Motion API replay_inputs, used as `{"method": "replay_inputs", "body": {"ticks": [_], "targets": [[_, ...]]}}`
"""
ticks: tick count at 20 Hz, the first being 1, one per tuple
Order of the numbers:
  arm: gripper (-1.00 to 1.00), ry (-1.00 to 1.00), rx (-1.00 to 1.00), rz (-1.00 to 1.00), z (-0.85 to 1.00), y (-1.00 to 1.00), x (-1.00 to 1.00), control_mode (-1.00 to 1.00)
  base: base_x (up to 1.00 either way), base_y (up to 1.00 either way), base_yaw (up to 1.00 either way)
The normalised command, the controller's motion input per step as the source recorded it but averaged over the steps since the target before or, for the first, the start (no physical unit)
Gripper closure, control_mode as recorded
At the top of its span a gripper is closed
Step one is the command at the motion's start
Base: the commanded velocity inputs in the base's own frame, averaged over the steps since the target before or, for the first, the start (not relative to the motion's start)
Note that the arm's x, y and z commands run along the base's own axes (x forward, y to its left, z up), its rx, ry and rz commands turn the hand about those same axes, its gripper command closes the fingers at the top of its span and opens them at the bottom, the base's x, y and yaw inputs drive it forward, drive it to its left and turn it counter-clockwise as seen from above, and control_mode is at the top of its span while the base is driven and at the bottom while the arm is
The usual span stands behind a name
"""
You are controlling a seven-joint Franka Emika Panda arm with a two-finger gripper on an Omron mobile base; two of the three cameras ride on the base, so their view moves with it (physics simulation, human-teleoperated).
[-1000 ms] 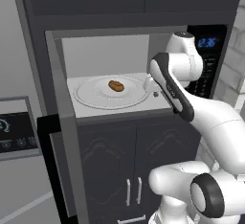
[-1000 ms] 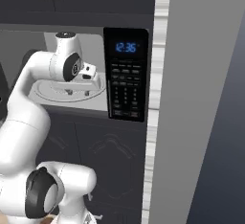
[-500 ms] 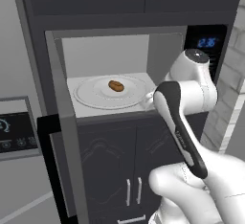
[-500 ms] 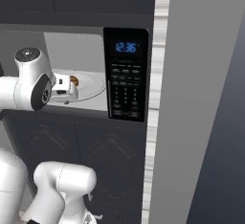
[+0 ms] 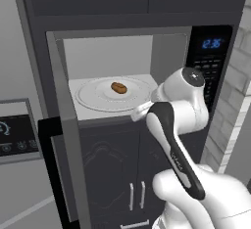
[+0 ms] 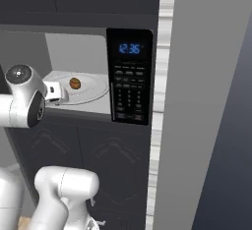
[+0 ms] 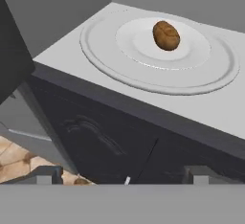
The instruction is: Pick the potato from the microwave and place it on plate located on the counter.
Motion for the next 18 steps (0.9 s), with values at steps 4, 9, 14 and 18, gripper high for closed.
{"method": "replay_inputs", "body": {"ticks": [4,9,14,18], "targets": [[-1.0,0.0,0.03,0.01,0.23,0.21,0.59,-1.0,0.0,0.0,0.0],[-1.0,0.0,0.04,0.0,0.3,0.02,0.54,-1.0,0.0,0.0,0.0],[-1.0,-0.01,0.05,0.0,0.03,0.0,0.53,-1.0,0.0,0.0,0.0],[-1.0,0.0,0.01,0.0,-0.2,0.01,0.54,-1.0,0.0,0.0,0.0]]}}
